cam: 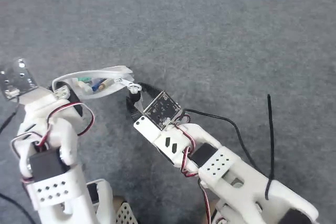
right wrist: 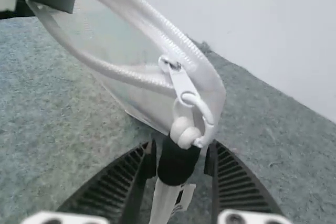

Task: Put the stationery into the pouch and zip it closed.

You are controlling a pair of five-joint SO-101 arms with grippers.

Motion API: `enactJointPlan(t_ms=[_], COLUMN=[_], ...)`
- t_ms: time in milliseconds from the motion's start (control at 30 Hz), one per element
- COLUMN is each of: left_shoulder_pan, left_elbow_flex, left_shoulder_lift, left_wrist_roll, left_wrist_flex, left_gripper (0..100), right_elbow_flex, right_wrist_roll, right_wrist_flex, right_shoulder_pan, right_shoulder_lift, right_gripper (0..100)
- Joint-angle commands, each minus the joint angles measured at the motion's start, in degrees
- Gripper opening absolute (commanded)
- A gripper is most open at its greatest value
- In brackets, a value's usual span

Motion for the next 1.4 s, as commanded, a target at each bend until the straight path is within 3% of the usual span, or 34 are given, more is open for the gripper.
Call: enactJointPlan(t_ms=[0,667,833,900,1233,1367], left_shoulder_pan=[-0.18,-0.18,-0.18,-0.18,-0.18,-0.18], left_elbow_flex=[-1.01,-0.92,-0.92,-0.92,-0.84,-0.84], left_shoulder_lift=[-1.76,-1.76,-1.76,-1.76,-1.76,-1.76], left_wrist_roll=[0.53,0.44,0.44,0.44,0.44,0.44], left_wrist_flex=[-2.29,-2.29,-2.29,-2.29,-2.29,-2.29], left_gripper=[2,2,2,2,2,2], right_elbow_flex=[-3.96,-3.96,-3.96,-3.96,-2.02,-2.2], right_wrist_roll=[-0.44,-0.09,0.0,0.09,10.2,13.36], right_wrist_flex=[-2.68,-4.44,-4.44,-4.26,-3.56,2.51], right_shoulder_pan=[1.01,2.33,2.51,2.59,2.24,2.07], right_shoulder_lift=[0.66,1.54,0.92,0.92,0.84,-1.19], right_gripper=[15.7,15.1,1.8,0.9,0.6,0.6])
